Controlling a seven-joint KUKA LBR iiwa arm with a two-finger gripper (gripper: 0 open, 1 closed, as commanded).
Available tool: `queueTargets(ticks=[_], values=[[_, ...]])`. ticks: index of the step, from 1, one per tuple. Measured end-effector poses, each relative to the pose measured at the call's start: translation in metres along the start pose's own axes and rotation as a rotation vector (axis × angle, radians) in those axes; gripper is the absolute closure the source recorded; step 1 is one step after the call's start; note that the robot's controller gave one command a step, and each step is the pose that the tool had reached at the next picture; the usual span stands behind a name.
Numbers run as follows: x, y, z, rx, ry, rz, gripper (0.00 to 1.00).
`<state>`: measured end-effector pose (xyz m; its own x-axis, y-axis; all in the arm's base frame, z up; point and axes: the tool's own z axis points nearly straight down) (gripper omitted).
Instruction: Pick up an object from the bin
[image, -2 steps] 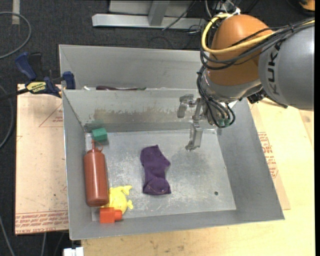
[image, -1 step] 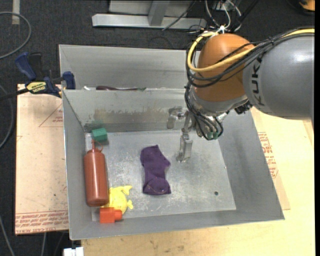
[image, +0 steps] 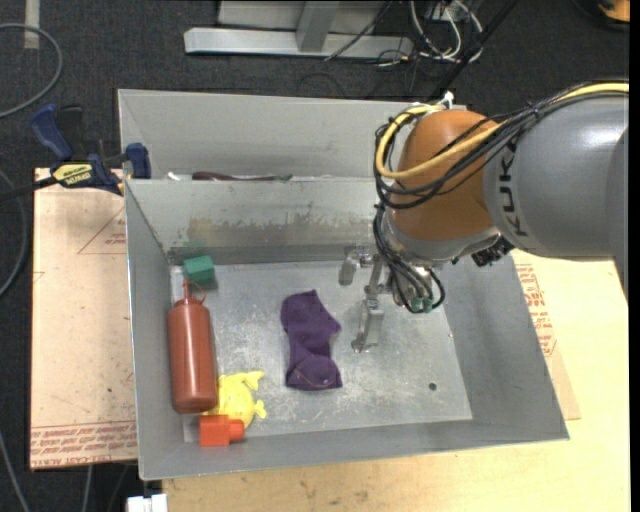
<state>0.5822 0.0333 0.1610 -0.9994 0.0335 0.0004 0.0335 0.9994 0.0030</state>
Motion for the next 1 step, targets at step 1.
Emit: queueTargets(ticks=[1], values=[[0.0036,0.0124,0.0195,0.002,-0.004,0.21,0.0]])
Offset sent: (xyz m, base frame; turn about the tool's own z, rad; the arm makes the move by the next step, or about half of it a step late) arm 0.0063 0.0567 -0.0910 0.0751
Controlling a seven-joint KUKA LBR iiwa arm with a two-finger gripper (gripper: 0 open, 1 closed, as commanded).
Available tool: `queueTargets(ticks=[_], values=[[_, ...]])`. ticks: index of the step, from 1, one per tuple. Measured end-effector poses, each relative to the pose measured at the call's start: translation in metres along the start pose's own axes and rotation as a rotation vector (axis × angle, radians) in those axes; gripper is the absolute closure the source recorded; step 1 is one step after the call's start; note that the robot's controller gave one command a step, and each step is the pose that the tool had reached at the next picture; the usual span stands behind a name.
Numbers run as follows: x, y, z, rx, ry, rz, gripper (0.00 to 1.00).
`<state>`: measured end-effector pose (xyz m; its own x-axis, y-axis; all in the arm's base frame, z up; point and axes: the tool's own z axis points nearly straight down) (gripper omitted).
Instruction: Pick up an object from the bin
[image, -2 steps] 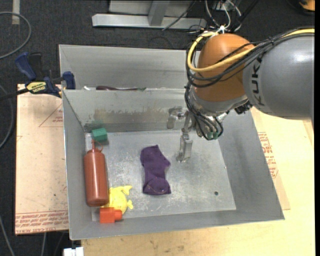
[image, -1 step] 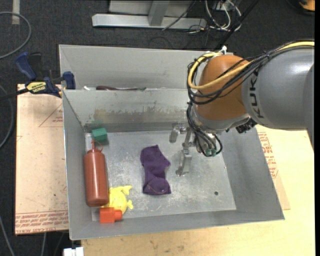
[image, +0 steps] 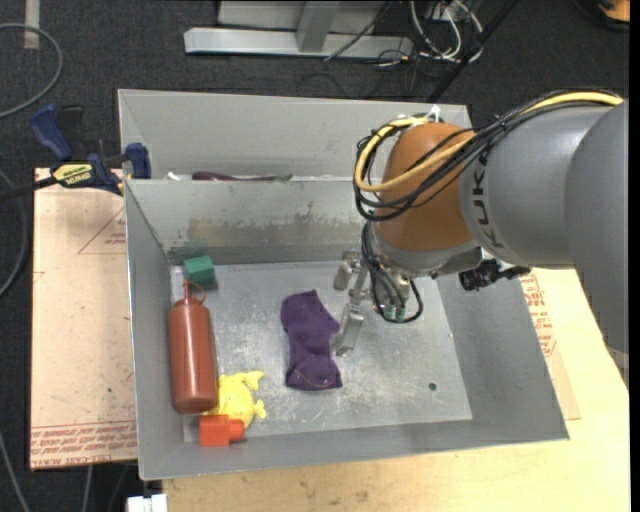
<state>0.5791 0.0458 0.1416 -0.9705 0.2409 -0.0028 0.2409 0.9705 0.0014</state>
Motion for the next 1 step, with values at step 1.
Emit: queueTargets(ticks=[1], values=[[-0.0003,0.0339,0.0505,-0.004,-0.005,-0.109,0.0]])
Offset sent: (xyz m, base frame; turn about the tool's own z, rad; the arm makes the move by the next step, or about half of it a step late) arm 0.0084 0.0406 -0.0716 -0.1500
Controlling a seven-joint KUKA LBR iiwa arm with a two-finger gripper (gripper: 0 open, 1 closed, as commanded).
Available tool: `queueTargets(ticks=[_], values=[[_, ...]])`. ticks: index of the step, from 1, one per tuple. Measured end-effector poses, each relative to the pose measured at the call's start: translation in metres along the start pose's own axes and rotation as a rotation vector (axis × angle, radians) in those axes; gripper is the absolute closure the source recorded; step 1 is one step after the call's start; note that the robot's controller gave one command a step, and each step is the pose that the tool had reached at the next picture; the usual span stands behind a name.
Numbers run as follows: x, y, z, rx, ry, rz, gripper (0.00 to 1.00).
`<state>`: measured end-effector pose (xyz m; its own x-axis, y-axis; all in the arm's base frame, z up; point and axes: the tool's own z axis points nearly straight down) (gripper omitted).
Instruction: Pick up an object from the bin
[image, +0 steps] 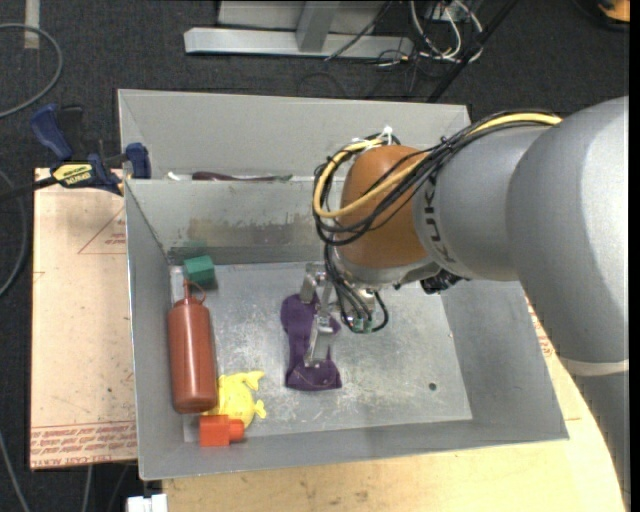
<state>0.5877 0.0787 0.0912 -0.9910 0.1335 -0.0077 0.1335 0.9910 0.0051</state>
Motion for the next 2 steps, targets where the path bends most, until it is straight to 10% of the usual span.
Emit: queueTargets(ticks=[1,2], values=[[-0.0002,0.009,0.019,0.001,0.0,-0.04,1.0],[-0.0002,0.0089,0.019,0.001,0.0,-0.04,1.0]])
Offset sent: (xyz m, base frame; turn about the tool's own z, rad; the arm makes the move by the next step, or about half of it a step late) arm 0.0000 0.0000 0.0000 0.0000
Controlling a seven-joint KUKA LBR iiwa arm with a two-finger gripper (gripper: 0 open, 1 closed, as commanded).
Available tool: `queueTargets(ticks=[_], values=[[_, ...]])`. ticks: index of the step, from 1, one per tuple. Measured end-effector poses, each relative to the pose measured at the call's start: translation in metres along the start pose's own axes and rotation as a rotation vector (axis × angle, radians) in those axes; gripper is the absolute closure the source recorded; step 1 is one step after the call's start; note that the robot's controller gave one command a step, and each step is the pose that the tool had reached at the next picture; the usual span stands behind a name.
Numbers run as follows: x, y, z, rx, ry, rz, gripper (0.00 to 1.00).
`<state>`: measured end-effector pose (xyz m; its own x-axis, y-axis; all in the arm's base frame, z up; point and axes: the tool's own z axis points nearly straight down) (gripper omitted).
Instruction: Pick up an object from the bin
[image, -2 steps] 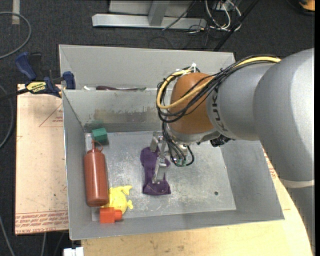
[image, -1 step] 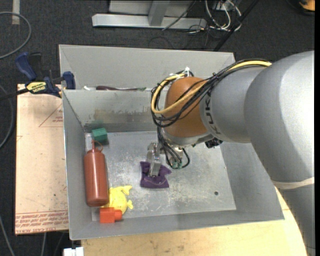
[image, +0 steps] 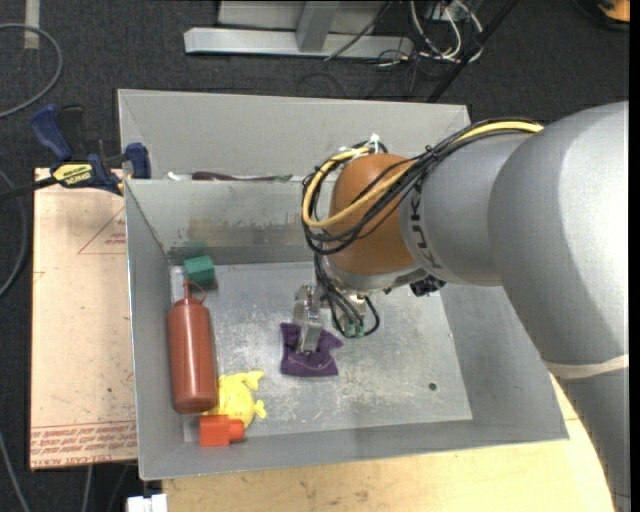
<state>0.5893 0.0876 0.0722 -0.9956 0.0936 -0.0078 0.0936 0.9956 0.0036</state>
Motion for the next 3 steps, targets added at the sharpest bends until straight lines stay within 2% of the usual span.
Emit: queueTargets(ticks=[1,2,3], values=[[-0.011,-0.003,-0.081,-0.001,-0.003,-0.037,1.0],[-0.011,-0.003,-0.081,-0.001,-0.003,-0.037,1.0],[-0.012,0.016,-0.187,-0.002,-0.006,-0.062,1.0]])
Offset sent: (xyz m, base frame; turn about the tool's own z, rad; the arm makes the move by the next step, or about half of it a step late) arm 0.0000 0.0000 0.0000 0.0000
